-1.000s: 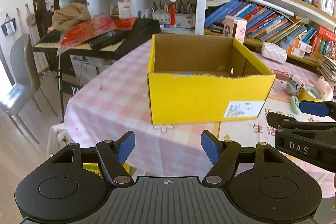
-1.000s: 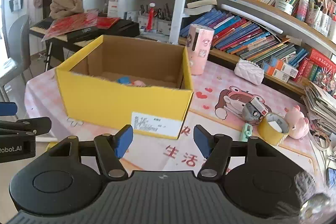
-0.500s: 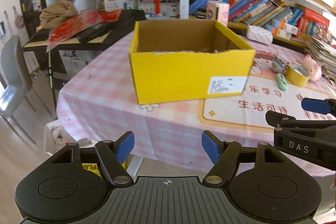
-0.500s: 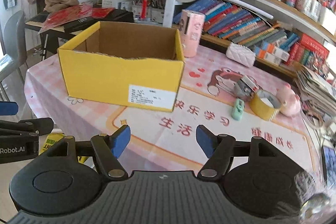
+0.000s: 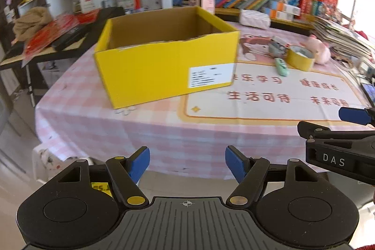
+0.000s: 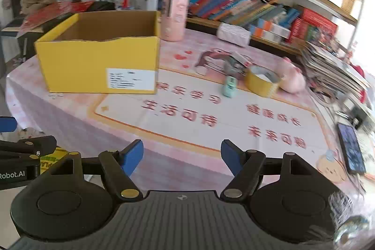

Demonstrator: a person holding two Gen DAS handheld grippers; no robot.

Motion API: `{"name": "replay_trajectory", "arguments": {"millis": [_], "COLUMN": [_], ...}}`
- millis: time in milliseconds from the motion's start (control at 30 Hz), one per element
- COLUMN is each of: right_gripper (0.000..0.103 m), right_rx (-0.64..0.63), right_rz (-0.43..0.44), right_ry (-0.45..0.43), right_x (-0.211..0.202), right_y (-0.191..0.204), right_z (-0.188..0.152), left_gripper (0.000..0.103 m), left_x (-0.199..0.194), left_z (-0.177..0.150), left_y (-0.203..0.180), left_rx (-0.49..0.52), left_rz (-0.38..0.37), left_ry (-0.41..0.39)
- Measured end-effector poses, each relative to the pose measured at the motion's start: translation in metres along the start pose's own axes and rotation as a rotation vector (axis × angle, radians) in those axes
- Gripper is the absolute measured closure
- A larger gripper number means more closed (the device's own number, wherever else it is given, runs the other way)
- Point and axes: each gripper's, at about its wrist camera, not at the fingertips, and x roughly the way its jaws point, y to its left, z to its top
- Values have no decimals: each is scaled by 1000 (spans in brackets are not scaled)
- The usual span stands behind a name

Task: Organize objects
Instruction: 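Move both open grippers back toward the remaining items on the table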

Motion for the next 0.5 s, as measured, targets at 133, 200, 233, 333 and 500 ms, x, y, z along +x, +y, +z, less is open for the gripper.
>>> {"name": "replay_trajectory", "arguments": {"millis": [133, 200, 233, 333, 500], "right_gripper": [31, 30, 30, 29, 29], "right_rx": [34, 52, 59, 85, 126], "right_rz": [-50, -76, -87, -123, -180], "right_ry": [13, 20, 24, 35, 46], "right_x": [-4, -6, -6, -7, -9], "right_y": [-15, -23, -27, -39, -59], "right_z": [-5, -8, -10, -13, -17], "left_gripper": [27, 27, 27, 27, 26], "left_x": [4, 6, 7, 11, 17], "left_z": [2, 5, 6, 10, 18], "left_y": [-15, -22, -26, -39, -58], "left_rx": [37, 57, 67, 95, 130], "left_rz": [-44, -67, -80, -110, -154], "left_ry": [1, 1, 1, 2, -3]}}
